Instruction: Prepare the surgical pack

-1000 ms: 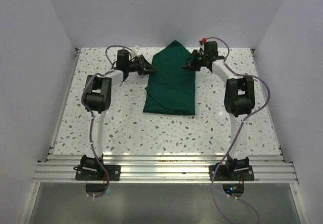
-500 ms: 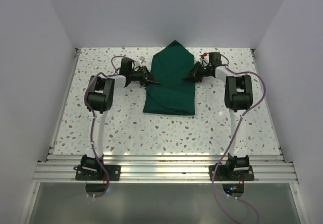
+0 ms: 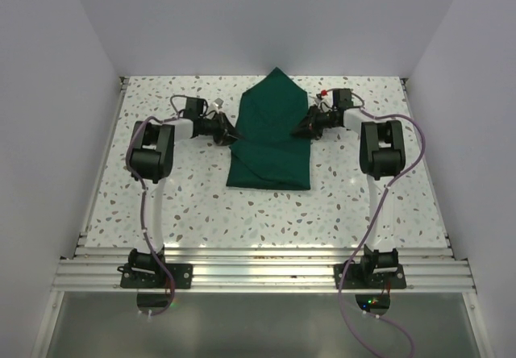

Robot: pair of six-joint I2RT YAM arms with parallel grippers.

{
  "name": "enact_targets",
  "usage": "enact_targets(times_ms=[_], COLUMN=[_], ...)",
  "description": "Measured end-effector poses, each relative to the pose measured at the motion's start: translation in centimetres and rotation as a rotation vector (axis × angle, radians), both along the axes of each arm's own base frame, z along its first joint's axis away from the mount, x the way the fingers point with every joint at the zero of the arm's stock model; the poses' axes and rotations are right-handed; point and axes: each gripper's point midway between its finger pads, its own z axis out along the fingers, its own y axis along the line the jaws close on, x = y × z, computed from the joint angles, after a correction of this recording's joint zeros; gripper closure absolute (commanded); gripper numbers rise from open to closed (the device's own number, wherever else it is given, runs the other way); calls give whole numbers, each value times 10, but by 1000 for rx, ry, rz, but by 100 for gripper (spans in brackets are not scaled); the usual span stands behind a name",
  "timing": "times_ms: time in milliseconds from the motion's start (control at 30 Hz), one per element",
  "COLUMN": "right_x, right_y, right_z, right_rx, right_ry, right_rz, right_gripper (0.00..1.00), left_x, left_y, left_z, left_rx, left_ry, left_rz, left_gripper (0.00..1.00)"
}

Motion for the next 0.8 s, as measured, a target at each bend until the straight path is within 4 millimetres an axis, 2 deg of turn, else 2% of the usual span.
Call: enact_targets(times_ms=[100, 267, 367, 500, 800], right_x=[-11, -34, -42, -45, -46], right_y=[1, 6, 7, 6, 6], right_z=[0, 0, 1, 6, 41], right_rx=[7, 9, 2, -8, 8], right_ry=[18, 59, 73, 93, 50], right_rz=[10, 27, 36, 32, 26], right_gripper=[79, 79, 78, 77, 77], left_x=[-14, -50, -60, -58, -23], left_y=[4, 13, 17, 21, 18], left_z=[0, 0, 2, 6, 37], left_rx=[26, 68, 98, 137, 130], left_ry=[13, 44, 45, 19, -96], left_rz=[-1, -5, -7, -9, 3], left_gripper=[87, 88, 86, 82, 81])
